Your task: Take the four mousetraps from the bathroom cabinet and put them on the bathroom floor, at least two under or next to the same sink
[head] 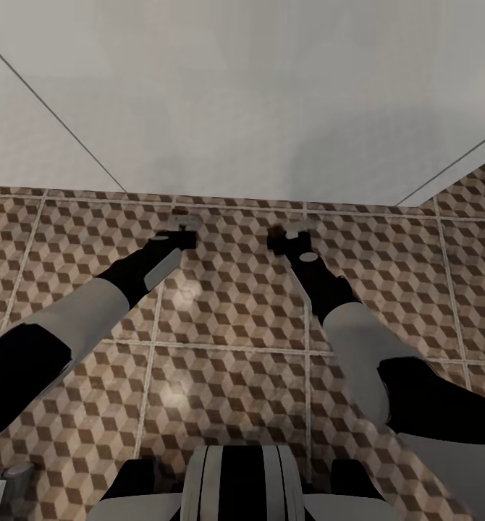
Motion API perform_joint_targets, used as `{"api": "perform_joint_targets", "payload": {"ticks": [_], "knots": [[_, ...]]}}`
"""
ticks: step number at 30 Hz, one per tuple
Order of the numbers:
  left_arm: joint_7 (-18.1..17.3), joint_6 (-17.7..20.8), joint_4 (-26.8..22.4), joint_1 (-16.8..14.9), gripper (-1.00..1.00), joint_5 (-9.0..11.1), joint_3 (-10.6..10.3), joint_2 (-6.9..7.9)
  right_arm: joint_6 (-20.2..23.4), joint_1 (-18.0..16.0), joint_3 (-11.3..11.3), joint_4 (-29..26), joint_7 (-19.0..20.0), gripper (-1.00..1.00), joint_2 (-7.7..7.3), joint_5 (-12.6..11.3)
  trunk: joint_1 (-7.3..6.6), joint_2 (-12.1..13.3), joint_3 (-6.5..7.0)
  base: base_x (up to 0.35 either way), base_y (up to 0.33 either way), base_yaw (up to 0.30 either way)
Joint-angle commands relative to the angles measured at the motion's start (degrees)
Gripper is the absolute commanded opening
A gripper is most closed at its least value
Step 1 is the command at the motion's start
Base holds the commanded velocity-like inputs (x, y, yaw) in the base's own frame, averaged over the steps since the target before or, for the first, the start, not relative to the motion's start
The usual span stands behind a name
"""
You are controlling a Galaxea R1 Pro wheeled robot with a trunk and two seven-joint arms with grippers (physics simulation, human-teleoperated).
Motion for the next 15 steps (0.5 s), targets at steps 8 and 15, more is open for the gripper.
{"api": "perform_joint_targets", "payload": {"ticks": [8,15], "knots": [[0.7,0.3,-2.1,0.4,-1.00,0.3,-0.5,0.22,0.5,-2.4,0.2,4.1,-0.3,-1.00,0.00,0.4,0.00,0.0,-0.03,0.000,0.000,0.000],[0.8,0.5,-2.5,1.1,-1.00,0.3,-0.5,0.28,-0.2,-2.5,0.3,4.5,-0.2,-1.00,0.00,0.4,0.00,0.0,-0.03,0.000,0.000,0.000]]}}
